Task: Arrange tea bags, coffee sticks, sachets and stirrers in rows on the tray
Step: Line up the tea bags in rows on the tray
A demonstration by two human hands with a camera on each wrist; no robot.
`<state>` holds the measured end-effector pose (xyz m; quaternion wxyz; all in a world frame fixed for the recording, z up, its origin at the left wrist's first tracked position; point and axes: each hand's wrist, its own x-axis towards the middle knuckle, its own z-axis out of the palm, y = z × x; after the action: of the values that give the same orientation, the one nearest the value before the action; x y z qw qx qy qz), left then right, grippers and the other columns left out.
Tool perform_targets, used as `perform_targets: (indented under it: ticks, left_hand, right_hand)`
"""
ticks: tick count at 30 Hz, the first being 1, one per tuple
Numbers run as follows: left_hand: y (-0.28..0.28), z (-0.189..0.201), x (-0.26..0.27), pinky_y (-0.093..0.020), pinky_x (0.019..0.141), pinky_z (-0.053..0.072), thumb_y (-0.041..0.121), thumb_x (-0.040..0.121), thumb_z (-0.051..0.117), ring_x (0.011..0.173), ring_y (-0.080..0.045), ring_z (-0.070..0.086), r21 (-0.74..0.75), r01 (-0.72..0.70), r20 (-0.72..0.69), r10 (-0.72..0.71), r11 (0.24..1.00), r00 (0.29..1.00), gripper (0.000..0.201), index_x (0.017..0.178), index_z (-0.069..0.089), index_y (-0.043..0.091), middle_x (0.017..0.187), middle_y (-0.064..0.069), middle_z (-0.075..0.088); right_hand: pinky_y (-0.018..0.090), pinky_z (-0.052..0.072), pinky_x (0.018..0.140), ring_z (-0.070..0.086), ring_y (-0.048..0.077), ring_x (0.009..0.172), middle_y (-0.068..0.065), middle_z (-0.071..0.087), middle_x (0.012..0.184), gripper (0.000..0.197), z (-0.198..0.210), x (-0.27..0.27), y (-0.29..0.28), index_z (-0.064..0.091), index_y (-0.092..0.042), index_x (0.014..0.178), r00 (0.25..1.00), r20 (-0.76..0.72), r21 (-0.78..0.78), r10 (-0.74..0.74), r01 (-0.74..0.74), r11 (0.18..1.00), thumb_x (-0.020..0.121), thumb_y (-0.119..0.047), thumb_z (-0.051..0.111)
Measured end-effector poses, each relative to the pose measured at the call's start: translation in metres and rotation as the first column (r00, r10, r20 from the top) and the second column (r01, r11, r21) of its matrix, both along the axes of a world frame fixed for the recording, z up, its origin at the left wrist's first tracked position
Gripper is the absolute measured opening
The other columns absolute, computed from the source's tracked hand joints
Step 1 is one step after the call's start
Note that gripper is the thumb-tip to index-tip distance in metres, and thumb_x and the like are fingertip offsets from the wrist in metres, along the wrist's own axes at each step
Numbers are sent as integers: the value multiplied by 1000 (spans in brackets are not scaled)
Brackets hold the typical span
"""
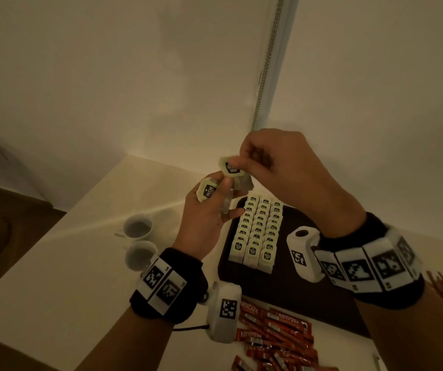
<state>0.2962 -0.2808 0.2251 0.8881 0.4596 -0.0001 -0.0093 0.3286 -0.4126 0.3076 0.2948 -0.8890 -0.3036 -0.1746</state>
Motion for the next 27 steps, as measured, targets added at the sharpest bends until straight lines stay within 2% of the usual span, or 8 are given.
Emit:
perform_targets:
  ticks: [2, 5, 8, 12, 15, 20, 25, 27]
  left_hand:
    - [-3, 0, 1, -20, 53, 52, 27, 81, 58, 79, -10, 69, -52, 4, -30, -6, 999, 1000, 15, 92, 64, 20, 84, 2, 72]
    - [-8, -1, 2, -18, 51, 50, 31, 81, 57, 80, -12, 68, -111, 38, -54, -45, 993, 998, 20, 96, 64, 19, 88, -1, 71]
    - [-12, -2, 1, -17, 48, 50, 31, 82, 55, 79, -13, 69, -152, 63, -55, -72, 986, 996, 19, 95, 65, 22, 89, 1, 72]
    - [-14, 0, 2, -17, 48, 49, 27, 80, 57, 77, -12, 69, -148, 38, -49, -45, 988, 998, 16, 76, 72, 30, 86, 1, 72]
    - [-13, 4, 4, -18, 48, 49, 27, 79, 58, 77, -11, 69, -137, -13, -29, 9, 991, 1000, 12, 86, 67, 22, 86, 0, 71]
    - [-11, 8, 7, -18, 46, 50, 27, 81, 58, 76, -12, 68, -139, -36, -9, 35, 990, 999, 22, 101, 63, 19, 91, -3, 69]
    - [-12, 10, 5, -18, 48, 49, 25, 78, 60, 72, -8, 67, -184, -47, -31, 42, 982, 999, 9, 81, 69, 25, 82, 2, 70]
    - [-13, 12, 4, -17, 48, 49, 26, 78, 60, 71, -8, 67, -245, -24, -50, 12, 969, 999, 11, 86, 66, 21, 82, 2, 70]
  right_hand:
    - [14, 32, 55, 44, 4, 57, -12, 44, 61, 32, 0, 1, -2, 59, -17, 72, 998, 56, -81, -20, 24, 996, 89, -44, 56]
    - [29, 40, 53, 45, 9, 58, -9, 45, 66, 40, -2, 2, -4, 59, -19, 69, 988, 145, -162, -51, 75, 984, 90, -50, 46]
    - [34, 46, 57, 50, 10, 63, -6, 53, 71, 33, 0, 6, -7, 67, -19, 74, 990, 131, -171, -51, 74, 983, 89, -45, 53]
    - [17, 44, 61, 58, 7, 70, -8, 63, 74, 15, 4, 6, -9, 69, -17, 83, 996, -82, 49, 34, -30, 998, 84, -32, 68]
    - [6, 42, 64, 59, 1, 82, -12, 65, 85, 14, 5, 6, -12, 66, -22, 86, 977, -207, 190, 43, -3, 982, 83, -36, 66]
    - [6, 40, 64, 58, 5, 78, -5, 61, 84, 17, -1, 12, -14, 58, -34, 71, 990, -144, 171, -2, 27, 985, 82, -29, 70]
    - [6, 42, 66, 58, 0, 82, -10, 63, 88, 5, 2, 9, -13, 63, -29, 81, 977, -203, 226, 59, -12, 974, 84, -31, 66]
    - [7, 40, 66, 59, 1, 81, -9, 63, 86, 8, 2, 8, -12, 62, -31, 77, 981, -186, 229, 61, -17, 973, 84, -34, 65]
